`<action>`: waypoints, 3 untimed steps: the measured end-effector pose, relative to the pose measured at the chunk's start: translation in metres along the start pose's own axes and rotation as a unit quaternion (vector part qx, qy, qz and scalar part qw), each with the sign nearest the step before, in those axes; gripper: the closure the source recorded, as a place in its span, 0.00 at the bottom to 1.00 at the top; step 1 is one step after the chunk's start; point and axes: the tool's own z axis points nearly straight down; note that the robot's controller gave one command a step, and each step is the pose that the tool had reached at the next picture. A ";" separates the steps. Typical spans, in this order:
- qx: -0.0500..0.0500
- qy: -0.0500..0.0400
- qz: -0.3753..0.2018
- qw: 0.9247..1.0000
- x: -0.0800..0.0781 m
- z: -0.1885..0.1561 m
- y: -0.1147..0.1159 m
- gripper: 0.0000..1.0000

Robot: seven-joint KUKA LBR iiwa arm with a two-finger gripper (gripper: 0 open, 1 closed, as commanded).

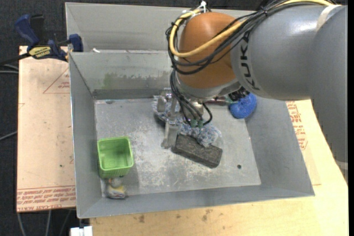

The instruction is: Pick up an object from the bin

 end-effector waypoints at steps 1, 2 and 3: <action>0.001 0.000 0.007 1.000 -0.046 -0.020 -0.015 0.00; 0.000 -0.002 0.004 1.000 -0.061 -0.025 -0.016 0.00; 0.001 -0.001 0.006 1.000 -0.031 0.002 -0.018 0.00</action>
Offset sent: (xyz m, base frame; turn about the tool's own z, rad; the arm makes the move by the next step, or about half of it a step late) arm -0.0191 -0.0847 0.0296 -0.0671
